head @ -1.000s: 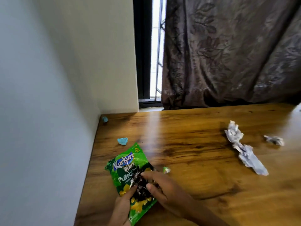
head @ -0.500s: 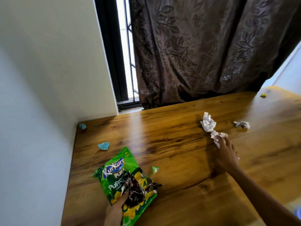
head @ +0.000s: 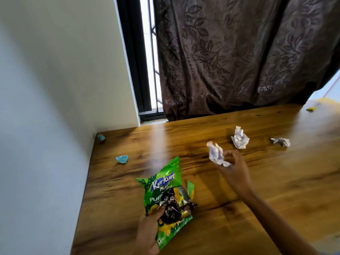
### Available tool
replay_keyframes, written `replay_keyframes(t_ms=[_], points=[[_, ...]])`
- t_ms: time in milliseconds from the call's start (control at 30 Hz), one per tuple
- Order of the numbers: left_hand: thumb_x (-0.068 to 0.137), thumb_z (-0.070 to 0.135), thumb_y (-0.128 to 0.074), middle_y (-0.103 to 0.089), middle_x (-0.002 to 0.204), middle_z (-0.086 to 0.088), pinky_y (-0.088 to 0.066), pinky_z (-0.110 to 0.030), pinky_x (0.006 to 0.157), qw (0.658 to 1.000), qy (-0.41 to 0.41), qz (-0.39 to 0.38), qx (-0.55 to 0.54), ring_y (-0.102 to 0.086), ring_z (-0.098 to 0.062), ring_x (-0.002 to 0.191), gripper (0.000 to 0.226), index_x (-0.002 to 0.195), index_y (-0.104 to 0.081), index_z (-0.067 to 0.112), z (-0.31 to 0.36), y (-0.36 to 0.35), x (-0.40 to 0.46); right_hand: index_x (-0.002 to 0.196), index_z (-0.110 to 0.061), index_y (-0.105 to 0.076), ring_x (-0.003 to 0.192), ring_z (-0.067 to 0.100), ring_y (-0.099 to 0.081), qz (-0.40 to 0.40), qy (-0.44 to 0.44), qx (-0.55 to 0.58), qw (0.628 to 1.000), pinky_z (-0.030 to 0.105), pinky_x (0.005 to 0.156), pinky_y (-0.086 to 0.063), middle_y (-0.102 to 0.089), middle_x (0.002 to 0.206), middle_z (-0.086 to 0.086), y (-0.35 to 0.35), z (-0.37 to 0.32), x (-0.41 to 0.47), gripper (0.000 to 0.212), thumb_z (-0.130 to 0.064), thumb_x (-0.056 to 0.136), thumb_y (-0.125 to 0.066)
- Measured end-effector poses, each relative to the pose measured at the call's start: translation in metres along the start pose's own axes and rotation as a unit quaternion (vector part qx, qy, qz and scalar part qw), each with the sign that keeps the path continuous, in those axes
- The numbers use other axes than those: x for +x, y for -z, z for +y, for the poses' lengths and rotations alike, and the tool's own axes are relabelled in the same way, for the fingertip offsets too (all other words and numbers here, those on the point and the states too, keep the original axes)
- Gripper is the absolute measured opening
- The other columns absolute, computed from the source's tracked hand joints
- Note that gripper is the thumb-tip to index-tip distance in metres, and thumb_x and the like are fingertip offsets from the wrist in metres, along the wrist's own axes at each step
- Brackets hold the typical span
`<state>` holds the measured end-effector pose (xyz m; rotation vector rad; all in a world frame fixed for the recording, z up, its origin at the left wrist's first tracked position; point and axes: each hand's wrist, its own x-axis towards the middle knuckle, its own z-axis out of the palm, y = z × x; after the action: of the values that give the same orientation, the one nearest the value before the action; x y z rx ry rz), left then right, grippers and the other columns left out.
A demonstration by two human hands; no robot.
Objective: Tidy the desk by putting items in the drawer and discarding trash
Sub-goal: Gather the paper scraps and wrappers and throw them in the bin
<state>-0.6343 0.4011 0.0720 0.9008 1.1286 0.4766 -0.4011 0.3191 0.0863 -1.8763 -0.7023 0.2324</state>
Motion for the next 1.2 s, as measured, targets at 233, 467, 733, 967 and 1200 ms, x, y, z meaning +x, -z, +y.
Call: replay_keyframes(t_ms=[233, 467, 733, 967, 1200], points=[[0.085, -0.002, -0.061, -0.068, 0.089, -0.011, -0.044, -0.028, 0.06, 0.999, 0.028, -0.022, -0.035, -0.062, -0.023, 0.08, 0.03, 0.115, -0.057, -0.005, 0.003, -0.029, -0.012, 0.124, -0.05, -0.035, 0.084, 0.0, -0.047, -0.227, 0.174, -0.096, 0.953, 0.012, 0.053, -0.045, -0.041, 0.108, -0.009, -0.015, -0.094, -0.036, 0.068, 0.004, 0.085, -0.051], [0.09, -0.011, -0.043, -0.068, 0.102, -0.019, -0.054, -0.042, 0.067, 0.99, 0.004, -0.045, -0.13, -0.065, -0.036, 0.087, 0.041, 0.117, -0.058, 0.015, 0.0, -0.063, -0.019, 0.142, -0.042, -0.024, 0.124, 0.01, -0.022, -0.279, 0.235, -0.237, 0.9, 0.027, 0.089, -0.019, -0.023, 0.149, -0.018, -0.002, -0.048, -0.073, 0.075, -0.001, 0.082, -0.04], [0.067, 0.012, -0.043, -0.069, 0.111, -0.016, -0.054, -0.045, 0.081, 0.954, 0.022, -0.141, -0.264, -0.068, -0.033, 0.093, 0.061, 0.127, -0.057, 0.015, -0.012, -0.121, -0.035, 0.139, -0.049, 0.014, 0.142, 0.004, 0.017, -0.313, 0.143, -0.172, 0.923, 0.041, 0.116, 0.003, 0.018, 0.153, -0.02, 0.048, -0.015, -0.088, 0.077, -0.057, 0.073, -0.025], [0.068, 0.042, -0.054, -0.066, 0.121, -0.012, -0.057, -0.037, 0.078, 0.936, 0.018, -0.213, -0.279, -0.068, -0.025, 0.1, 0.062, 0.125, -0.062, 0.018, -0.026, -0.202, -0.067, 0.146, -0.039, 0.008, 0.142, 0.002, 0.017, -0.225, 0.087, -0.038, 0.97, 0.044, 0.118, -0.012, 0.019, 0.153, -0.019, 0.114, 0.024, -0.097, 0.083, -0.03, 0.088, -0.051], [0.085, 0.038, -0.039, -0.065, 0.123, -0.008, -0.042, -0.035, 0.096, 0.938, -0.016, -0.32, -0.13, -0.062, -0.019, 0.112, 0.049, 0.124, -0.058, 0.015, -0.054, -0.305, -0.107, 0.148, -0.022, -0.012, 0.144, 0.001, 0.002, -0.045, 0.032, -0.004, 0.998, 0.022, 0.118, -0.012, -0.002, 0.158, -0.006, 0.187, 0.073, -0.091, 0.07, -0.009, 0.092, -0.051]])
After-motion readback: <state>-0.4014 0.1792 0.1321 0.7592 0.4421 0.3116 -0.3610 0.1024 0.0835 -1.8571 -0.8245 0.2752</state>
